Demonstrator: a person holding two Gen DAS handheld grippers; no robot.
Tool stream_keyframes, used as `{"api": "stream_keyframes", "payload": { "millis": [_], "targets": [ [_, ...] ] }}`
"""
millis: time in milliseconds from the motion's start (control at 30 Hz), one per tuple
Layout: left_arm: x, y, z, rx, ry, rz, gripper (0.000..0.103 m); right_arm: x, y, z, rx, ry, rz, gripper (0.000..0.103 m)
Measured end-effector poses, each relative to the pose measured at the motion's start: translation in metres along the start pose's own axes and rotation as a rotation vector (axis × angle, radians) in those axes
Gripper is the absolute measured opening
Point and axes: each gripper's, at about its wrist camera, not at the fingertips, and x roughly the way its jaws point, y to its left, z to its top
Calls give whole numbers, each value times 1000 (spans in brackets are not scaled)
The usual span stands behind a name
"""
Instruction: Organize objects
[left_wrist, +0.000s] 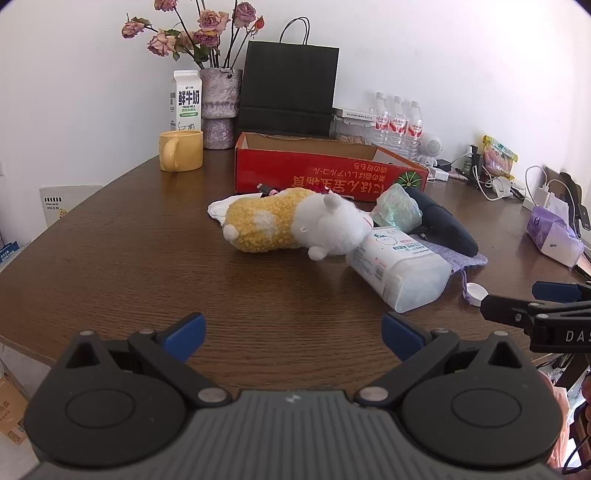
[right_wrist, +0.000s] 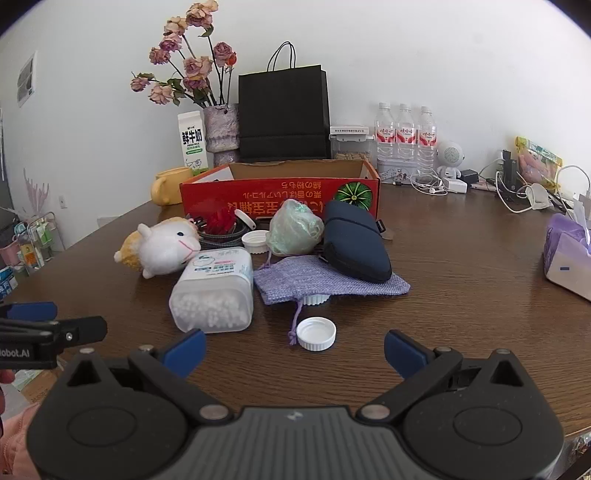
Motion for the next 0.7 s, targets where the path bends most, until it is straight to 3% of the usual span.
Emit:
{"api": "stream_keyframes", "payload": {
  "millis": [100, 200, 367, 500, 567, 700],
  "targets": [
    [1, 1, 0, 0, 3, 2, 103, 5, -3, -1, 1, -1, -14, 102],
    [2, 3, -1, -8, 11, 4, 103, 13, -2, 0, -23, -3, -19, 94],
    [4, 1, -3, -6, 23, -5, 103, 30, -1, 2, -49, 25, -12, 71],
    [4, 3, -3, -9, 23, 3, 103, 28, -5, 3, -48, 6, -16, 66],
    [4, 4, -3, -17, 25, 6, 103, 27, -12, 3, -38, 5, -28, 57],
    [7, 3, -2, -13, 35, 2, 103, 33, -17, 0, -69, 30, -22, 51]
  ]
}}
